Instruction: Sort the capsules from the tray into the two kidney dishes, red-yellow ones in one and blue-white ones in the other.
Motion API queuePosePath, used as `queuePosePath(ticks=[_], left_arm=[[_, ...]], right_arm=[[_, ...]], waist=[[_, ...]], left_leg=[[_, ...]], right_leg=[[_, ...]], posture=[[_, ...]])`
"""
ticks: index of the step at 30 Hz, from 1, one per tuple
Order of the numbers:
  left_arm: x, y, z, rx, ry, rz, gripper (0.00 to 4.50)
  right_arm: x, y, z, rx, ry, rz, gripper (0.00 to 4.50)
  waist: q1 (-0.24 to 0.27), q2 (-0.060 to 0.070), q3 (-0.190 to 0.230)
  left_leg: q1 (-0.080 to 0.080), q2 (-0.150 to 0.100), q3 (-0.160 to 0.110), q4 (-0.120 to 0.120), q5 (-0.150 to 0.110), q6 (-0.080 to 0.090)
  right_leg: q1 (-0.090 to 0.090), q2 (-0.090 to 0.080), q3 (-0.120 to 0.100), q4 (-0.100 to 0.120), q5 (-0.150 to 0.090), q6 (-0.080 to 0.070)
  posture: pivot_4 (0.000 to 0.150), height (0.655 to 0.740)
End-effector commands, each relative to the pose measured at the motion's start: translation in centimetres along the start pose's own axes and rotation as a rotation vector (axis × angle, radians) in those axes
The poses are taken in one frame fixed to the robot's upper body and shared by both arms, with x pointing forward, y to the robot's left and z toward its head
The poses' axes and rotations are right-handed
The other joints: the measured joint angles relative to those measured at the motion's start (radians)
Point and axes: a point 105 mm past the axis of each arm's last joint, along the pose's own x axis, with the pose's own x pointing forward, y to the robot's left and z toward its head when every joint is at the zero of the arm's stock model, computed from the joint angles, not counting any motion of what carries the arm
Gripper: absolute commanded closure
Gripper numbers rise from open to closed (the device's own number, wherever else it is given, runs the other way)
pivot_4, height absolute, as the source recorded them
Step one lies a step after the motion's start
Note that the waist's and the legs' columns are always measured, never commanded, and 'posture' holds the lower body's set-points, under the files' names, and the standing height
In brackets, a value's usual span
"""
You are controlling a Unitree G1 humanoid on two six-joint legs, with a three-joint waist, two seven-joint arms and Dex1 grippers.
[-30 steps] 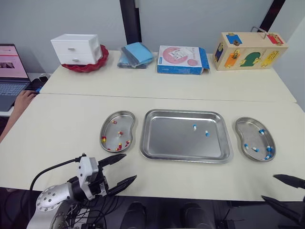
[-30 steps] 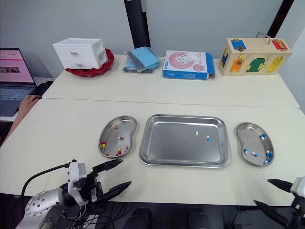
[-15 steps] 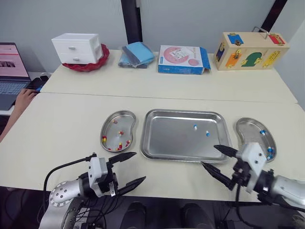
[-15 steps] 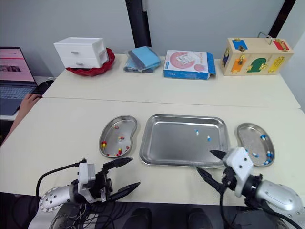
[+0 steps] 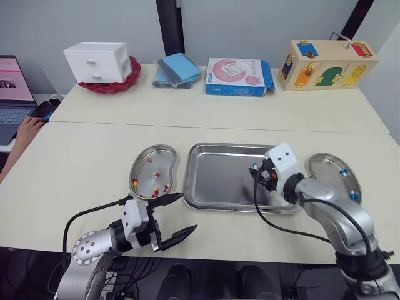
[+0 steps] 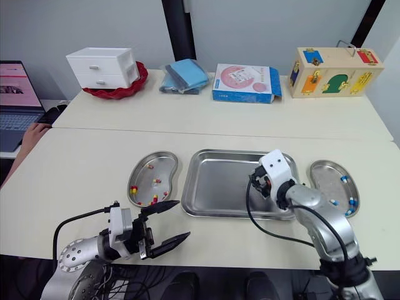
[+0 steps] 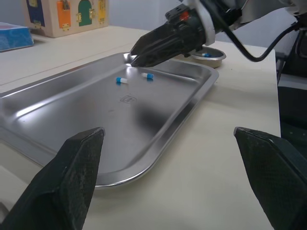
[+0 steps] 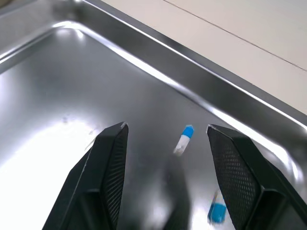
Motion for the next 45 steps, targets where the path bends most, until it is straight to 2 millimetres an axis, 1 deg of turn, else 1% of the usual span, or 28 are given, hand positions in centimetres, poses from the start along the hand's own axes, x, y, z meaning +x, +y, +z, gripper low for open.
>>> queuePosePath(ticks=[1, 3, 6, 8, 12, 13, 14, 19, 23, 26, 30, 31, 32, 33, 34, 35, 40, 42, 45], left_arm=[[0.7, -0.3, 1.0, 0.032, -0.029, -0.014, 0.00], [0.8, -0.3, 1.0, 0.032, -0.033, -0.007, 0.00], [1.0, -0.3, 1.1, 0.033, -0.040, 0.003, 0.00], [1.1, -0.4, 1.2, 0.035, -0.044, 0.006, 0.00], [1.1, -0.5, 1.2, 0.038, -0.044, 0.008, 0.00], [1.1, -0.5, 1.2, 0.038, -0.044, 0.009, 0.00], [1.1, -0.5, 1.2, 0.038, -0.044, 0.010, 0.00], [1.3, -0.5, 1.3, 0.024, -0.045, -0.009, 0.00], [1.4, -0.5, 1.4, 0.004, -0.042, -0.036, 0.00], [1.3, -0.6, 1.6, 0.009, -0.049, -0.078, 0.00], [1.0, -1.1, 2.0, -0.003, -0.058, -0.180, 0.00], [1.0, -1.3, 2.1, -0.005, -0.063, -0.207, 0.00], [1.0, -1.6, 2.3, -0.002, -0.079, -0.251, 0.00], [1.0, -1.8, 2.4, 0.001, -0.090, -0.283, 0.00], [1.1, -2.1, 2.6, -0.002, -0.107, -0.315, 0.00], [1.1, -2.2, 2.8, -0.004, -0.119, -0.334, 0.00], [1.6, -2.3, 3.5, 0.010, -0.186, -0.367, 0.00], [1.8, -2.2, 3.8, 0.009, -0.210, -0.368, 0.00], [2.1, -2.2, 4.0, 0.016, -0.224, -0.377, 0.00]], right_arm=[[0.7, -0.9, 0.3, -0.015, 0.009, -0.030, 1.67], [1.3, -0.8, 0.3, -0.020, 0.016, -0.017, 1.67], [1.9, -0.9, -0.3, -0.038, 0.046, -0.012, 1.67], [2.1, -1.0, -0.7, -0.047, 0.060, -0.009, 1.67], [2.3, -0.8, -0.9, -0.051, 0.069, 0.007, 1.67], [2.3, -0.8, -1.0, -0.053, 0.073, 0.011, 2.09], [2.4, -0.7, -1.0, -0.054, 0.076, 0.014, 2.28], [2.4, -0.6, -1.1, -0.046, 0.080, 0.020, 3.55], [2.2, -0.7, -0.8, -0.047, 0.069, 0.019, 4.48], [1.7, -0.7, 0.1, -0.050, 0.031, 0.026, 4.49], [-0.3, -1.5, 1.3, -0.044, -0.031, 0.022, 4.49], [-1.2, -1.8, 1.5, -0.041, -0.042, 0.018, 4.49], [-2.9, -2.8, 1.5, -0.027, -0.060, -0.004, 4.49], [-4.2, -3.4, 1.5, -0.021, -0.070, -0.020, 4.49], [-6.0, -4.5, 1.0, -0.012, -0.066, -0.057, 4.49], [-7.2, -5.1, 0.7, -0.008, -0.059, -0.081, 4.49], [-12.1, -8.5, -1.4, 0.069, 0.008, -0.246, 4.49], [-13.3, -9.2, -2.2, 0.101, 0.042, -0.286, 4.49], [-14.4, -9.8, -3.3, 0.142, 0.083, -0.320, 4.49]], waist=[[0.001, 0.000, 0.000], [0.000, 0.000, 0.000], [-0.002, 0.001, 0.000], [-0.002, 0.001, 0.000], [-0.002, 0.001, 0.000], [-0.002, 0.001, 0.000], [-0.002, 0.001, 0.000], [-0.002, 0.001, 0.000], [-0.002, 0.001, 0.000], [-0.002, 0.001, 0.000], [-0.001, 0.002, 0.002], [0.000, 0.003, 0.002], [0.001, 0.003, 0.002], [0.006, 0.003, 0.002], [0.011, 0.003, 0.002], [0.017, 0.003, 0.002], [-0.002, 0.004, 0.002], [-0.005, 0.004, 0.002], [-0.006, 0.004, 0.002]], left_leg=[[0.000, 0.000, 0.000, 0.000, 0.000, 0.000], [0.000, 0.000, 0.000, 0.000, 0.000, 0.000], [0.000, 0.000, 0.000, 0.000, 0.000, 0.000], [0.000, 0.000, 0.001, 0.000, 0.000, 0.000], [0.000, 0.000, 0.000, 0.000, 0.000, 0.000], [0.000, 0.000, 0.001, 0.000, 0.000, 0.000], [0.000, 0.000, 0.001, 0.000, 0.000, 0.000], [0.000, 0.000, 0.000, 0.000, 0.000, 0.000], [0.000, 0.000, 0.000, 0.000, 0.000, 0.000], [0.000, 0.000, 0.000, 0.000, 0.000, 0.000], [-0.001, 0.000, 0.000, 0.000, 0.000, 0.000], [-0.001, 0.000, 0.000, 0.000, 0.000, 0.000], [-0.001, 0.000, 0.001, 0.000, 0.000, 0.000], [-0.002, 0.000, 0.001, 0.000, 0.000, 0.000], [-0.002, 0.000, 0.000, 0.000, 0.000, 0.000], [-0.003, 0.000, 0.000, -0.001, 0.000, 0.000], [0.000, 0.000, 0.000, -0.001, 0.000, 0.000], [0.000, 0.000, 0.000, -0.001, 0.000, 0.000], [0.000, 0.000, 0.001, 0.000, 0.000, 0.000]], right_leg=[[0.000, 0.000, 0.000, 0.000, 0.000, 0.000], [0.000, 0.000, 0.000, 0.000, 0.000, 0.000], [-0.001, 0.000, 0.000, 0.000, 0.000, 0.000], [-0.001, 0.000, 0.001, 0.000, 0.000, 0.000], [-0.001, 0.000, 0.000, 0.000, 0.000, 0.000], [-0.001, 0.000, 0.001, 0.000, 0.000, 0.000], [-0.001, 0.000, 0.000, 0.000, 0.000, 0.000], [-0.001, 0.000, 0.000, 0.000, 0.000, 0.000], [-0.001, 0.000, 0.000, 0.000, 0.000, 0.000], [-0.001, 0.000, 0.000, 0.000, 0.000, 0.000], [-0.002, 0.000, 0.000, 0.000, 0.000, 0.000], [-0.002, 0.000, 0.000, 0.000, 0.000, 0.000], [-0.002, 0.000, 0.000, 0.000, 0.000, 0.000], [-0.002, 0.000, 0.000, -0.001, 0.000, 0.000], [-0.002, 0.000, -0.001, -0.001, 0.000, 0.000], [-0.002, 0.000, -0.001, -0.002, 0.000, 0.000], [0.000, 0.000, 0.000, 0.000, 0.000, 0.000], [0.000, 0.001, 0.000, 0.000, 0.000, 0.000], [0.000, 0.001, 0.001, 0.000, 0.000, 0.000]], posture=[[0.150, 0.7337], [0.150, 0.7337], [0.150, 0.7337], [0.150, 0.7337], [0.150, 0.7337], [0.150, 0.7337], [0.150, 0.7337], [0.150, 0.7337], [0.150, 0.7337], [0.150, 0.7337], [0.150, 0.7337], [0.150, 0.7337], [0.150, 0.7337], [0.150, 0.7337], [0.150, 0.7337], [0.150, 0.7337], [0.150, 0.7337], [0.150, 0.7337], [0.150, 0.7337]])
